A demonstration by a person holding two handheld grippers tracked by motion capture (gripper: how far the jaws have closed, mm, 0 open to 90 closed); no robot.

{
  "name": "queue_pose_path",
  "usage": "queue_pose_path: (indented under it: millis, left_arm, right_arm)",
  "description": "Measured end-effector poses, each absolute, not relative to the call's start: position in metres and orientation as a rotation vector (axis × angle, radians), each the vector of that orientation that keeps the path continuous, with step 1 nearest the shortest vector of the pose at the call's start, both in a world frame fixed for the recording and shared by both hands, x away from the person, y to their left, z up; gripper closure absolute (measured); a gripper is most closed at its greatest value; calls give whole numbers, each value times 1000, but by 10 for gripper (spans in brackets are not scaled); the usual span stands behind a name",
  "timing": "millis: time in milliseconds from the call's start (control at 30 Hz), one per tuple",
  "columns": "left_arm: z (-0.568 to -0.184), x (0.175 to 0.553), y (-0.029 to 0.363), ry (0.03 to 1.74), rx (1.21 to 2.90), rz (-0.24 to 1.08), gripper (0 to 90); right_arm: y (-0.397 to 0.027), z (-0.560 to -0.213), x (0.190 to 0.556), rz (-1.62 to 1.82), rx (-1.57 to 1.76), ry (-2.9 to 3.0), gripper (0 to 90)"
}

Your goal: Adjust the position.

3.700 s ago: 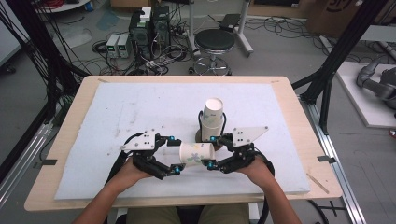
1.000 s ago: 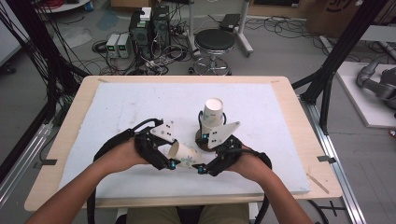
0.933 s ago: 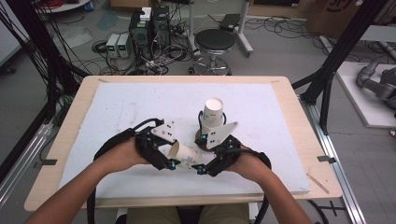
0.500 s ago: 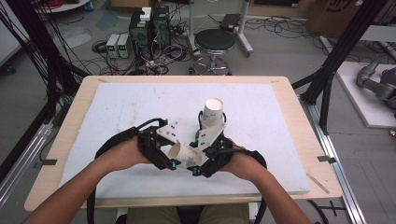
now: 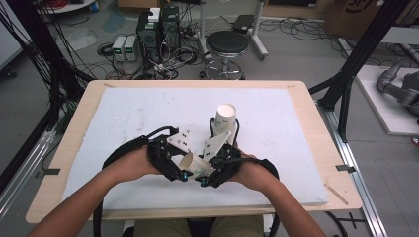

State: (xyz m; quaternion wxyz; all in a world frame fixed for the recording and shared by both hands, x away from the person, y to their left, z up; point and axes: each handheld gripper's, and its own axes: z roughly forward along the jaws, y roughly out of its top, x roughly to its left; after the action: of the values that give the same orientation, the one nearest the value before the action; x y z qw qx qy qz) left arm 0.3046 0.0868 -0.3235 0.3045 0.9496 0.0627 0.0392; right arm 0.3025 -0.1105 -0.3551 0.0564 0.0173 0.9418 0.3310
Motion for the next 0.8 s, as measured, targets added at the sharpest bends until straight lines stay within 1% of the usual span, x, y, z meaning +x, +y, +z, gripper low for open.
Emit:
queue_pose_path:
  millis: [400,500,600,800]
  left_arm:
    - [-327,303,83,178,2482,120,312]
    - [-329,304,85,195,2447,113,287]
    - [-332,304,88,229,2381,150,180]
    - [-335,302,101,269,2261,147,182]
  right_arm:
    - [-111,-359,304,1001,94,2880,392]
    - [-113,-360,305,1006,101,2881,394]
    - [-114,-362,305,1008,117,2888,393]
    - [-121,-363,306,1038,135,2873,391]
